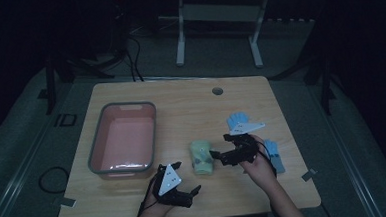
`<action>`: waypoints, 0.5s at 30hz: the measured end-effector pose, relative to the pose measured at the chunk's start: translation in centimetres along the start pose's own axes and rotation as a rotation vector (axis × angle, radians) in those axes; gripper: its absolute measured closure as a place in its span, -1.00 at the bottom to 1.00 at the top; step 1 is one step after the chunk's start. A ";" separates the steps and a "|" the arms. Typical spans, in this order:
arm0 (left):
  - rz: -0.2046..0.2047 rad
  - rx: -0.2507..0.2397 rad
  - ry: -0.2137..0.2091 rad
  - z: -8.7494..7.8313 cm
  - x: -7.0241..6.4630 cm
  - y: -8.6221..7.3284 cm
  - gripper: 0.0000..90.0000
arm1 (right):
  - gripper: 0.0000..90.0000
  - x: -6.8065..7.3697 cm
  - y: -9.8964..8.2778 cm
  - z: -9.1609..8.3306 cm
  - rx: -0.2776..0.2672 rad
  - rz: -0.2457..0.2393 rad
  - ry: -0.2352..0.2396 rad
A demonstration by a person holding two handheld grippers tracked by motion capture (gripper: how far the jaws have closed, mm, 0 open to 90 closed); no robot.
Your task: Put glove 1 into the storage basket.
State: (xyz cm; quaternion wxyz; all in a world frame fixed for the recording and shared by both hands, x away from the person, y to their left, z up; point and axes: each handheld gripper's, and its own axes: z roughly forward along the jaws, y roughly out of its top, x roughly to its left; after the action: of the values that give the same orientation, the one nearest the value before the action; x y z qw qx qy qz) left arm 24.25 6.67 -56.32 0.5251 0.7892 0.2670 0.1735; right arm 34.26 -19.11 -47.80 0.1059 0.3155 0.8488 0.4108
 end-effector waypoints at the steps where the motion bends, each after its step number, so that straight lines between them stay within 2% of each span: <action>1: -0.003 0.006 -0.022 0.0 0.0 0.1 -0.97 | -0.75 -0.2 0.0 0.0 -0.003 0.009 0.025; 3: -0.011 0.019 -0.050 0.2 0.1 0.1 -0.97 | -0.75 -0.6 -0.1 -0.2 -0.055 0.041 0.079; 4: -0.018 0.021 -0.062 0.3 0.1 0.1 -0.97 | -0.75 -0.6 -0.1 -0.4 -0.066 0.030 0.086; 5: -0.021 0.025 -0.067 0.5 0.0 0.2 -0.97 | -0.75 -0.6 0.0 -0.4 -0.073 0.014 0.090; 6: -0.005 0.040 -0.072 0.8 0.0 0.3 -0.97 | -0.75 -0.6 0.0 -0.5 -0.081 0.012 0.083; 7: 0.021 0.047 -0.064 0.9 -0.1 0.5 -0.97 | -0.75 -0.6 0.2 -0.5 -0.078 0.014 0.089; 8: 0.031 0.055 -0.074 1.1 -0.1 0.7 -0.97 | -0.75 -0.7 0.4 -0.4 -0.069 0.011 0.095; 10: 0.042 0.068 -0.069 1.5 0.0 1.2 -0.97 | -0.72 -0.8 0.7 -0.1 -0.057 -0.002 0.076; 13: 0.069 0.079 -0.094 2.1 0.5 1.9 -0.96 | -0.54 -1.2 1.2 0.5 -0.043 -0.018 0.071; 14: 0.073 0.083 -0.098 2.3 0.7 2.0 -0.89 | -0.47 -1.3 1.4 0.8 -0.034 -0.031 0.063; 15: 0.083 0.087 -0.087 2.6 0.8 2.1 -0.87 | -0.30 -1.4 1.5 1.1 -0.025 -0.047 0.052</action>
State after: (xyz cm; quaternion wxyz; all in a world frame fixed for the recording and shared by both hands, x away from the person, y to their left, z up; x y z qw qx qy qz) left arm 26.81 4.64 -55.40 0.4936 0.8285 0.2183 0.1490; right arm 36.47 -18.61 -47.45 0.0971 0.2833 0.8533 0.4268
